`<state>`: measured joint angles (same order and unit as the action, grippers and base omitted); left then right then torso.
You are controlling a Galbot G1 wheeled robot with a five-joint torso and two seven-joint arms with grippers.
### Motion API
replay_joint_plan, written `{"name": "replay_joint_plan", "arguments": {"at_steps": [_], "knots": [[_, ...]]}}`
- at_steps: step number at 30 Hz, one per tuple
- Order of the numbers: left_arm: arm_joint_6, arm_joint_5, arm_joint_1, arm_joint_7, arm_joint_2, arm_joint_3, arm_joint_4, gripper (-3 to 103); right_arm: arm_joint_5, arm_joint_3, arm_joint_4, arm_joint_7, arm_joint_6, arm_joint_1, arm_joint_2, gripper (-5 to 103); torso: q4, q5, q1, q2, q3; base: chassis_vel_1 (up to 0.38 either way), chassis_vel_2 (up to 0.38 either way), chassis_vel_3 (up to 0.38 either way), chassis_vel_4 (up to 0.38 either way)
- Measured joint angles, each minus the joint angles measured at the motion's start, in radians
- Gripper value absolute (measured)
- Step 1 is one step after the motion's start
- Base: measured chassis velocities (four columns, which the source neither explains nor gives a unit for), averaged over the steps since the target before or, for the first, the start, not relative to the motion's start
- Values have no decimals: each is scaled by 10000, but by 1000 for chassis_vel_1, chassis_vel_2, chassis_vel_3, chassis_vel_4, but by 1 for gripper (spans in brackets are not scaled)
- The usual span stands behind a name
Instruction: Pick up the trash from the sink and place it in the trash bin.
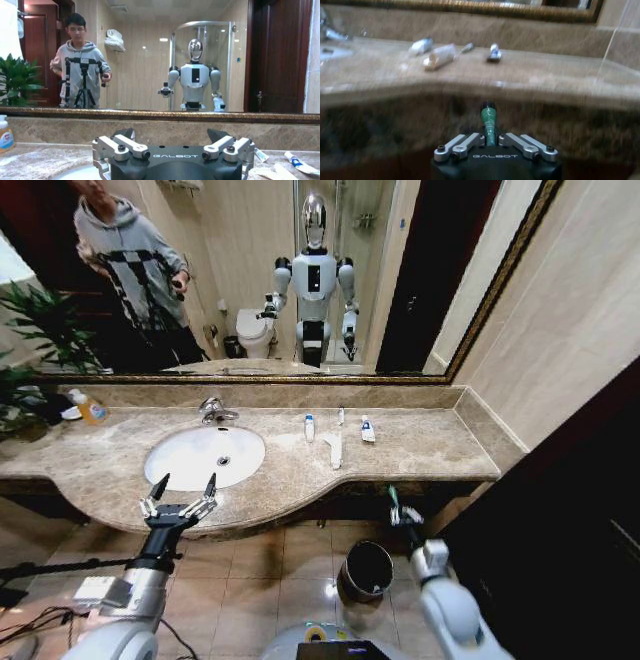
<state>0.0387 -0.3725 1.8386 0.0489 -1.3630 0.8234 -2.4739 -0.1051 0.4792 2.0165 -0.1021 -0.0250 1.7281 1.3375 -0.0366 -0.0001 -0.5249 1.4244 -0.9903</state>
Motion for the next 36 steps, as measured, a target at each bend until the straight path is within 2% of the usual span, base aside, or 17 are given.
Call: {"name": "replay_joint_plan", "arguments": {"at_steps": [7,12,17,19,22,26,31,36], "knots": [[0,1,0,0,0,0,0,100,312,-221,-643,159,70,25,187,9,-2,-1,-2,-1,-1,0,0,0,0],[0,0,0,0,0,0,0,100,415,-478,-1747,429,-287,-416,308,9,-1,-1,-2,-2,-2,0,0,0,0],[0,1,0,0,0,0,0,100,477,-835,-4260,756,-637,-1964,440,9,-3,1,-2,-3,-2,0,0,0,0],[0,0,0,0,0,-1,0,100,486,-862,-4735,823,-672,-2228,481,9,-3,0,-2,-3,-2,0,0,0,0],[0,0,0,0,0,0,0,100,591,-891,-6565,1013,-769,-3188,643,9,-3,1,-3,-3,-3,0,0,0,0],[0,0,0,-1,1,0,0,100,786,-889,-7581,1137,-731,-3691,726,9,-2,0,-3,-3,-2,0,0,0,0],[0,1,0,0,0,0,0,100,1253,-766,-9564,1202,-231,-4689,963,9,-3,1,-3,-3,-2,0,0,0,0],[0,0,0,0,0,0,0,100,1460,-670,-10309,1212,-48,-5087,1081,9,-3,0,-2,-3,-2,0,0,0,0]]}}
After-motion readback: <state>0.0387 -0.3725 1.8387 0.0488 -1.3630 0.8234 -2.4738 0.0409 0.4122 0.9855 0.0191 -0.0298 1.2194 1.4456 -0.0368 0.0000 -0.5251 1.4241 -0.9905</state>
